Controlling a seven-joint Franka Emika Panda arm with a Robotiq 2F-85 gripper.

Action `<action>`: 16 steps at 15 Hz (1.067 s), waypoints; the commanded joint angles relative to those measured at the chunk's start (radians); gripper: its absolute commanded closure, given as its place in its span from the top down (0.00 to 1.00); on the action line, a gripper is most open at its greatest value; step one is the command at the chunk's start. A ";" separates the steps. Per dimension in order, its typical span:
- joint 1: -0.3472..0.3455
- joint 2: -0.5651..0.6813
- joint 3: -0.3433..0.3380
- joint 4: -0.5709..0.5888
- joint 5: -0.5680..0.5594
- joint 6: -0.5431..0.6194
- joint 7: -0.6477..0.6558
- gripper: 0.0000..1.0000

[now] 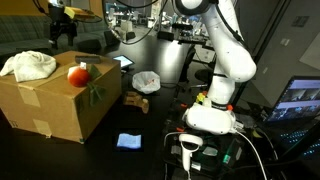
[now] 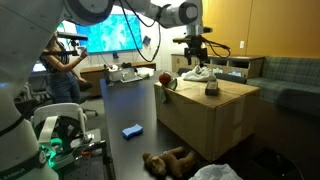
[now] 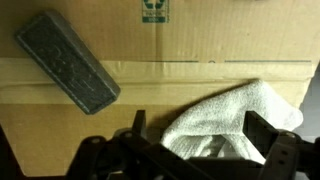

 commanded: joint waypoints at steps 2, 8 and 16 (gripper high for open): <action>0.026 0.045 0.004 0.015 0.027 0.154 0.124 1.00; 0.067 0.093 0.007 0.003 0.015 0.277 0.235 1.00; 0.131 0.107 -0.011 -0.038 -0.053 0.396 0.219 1.00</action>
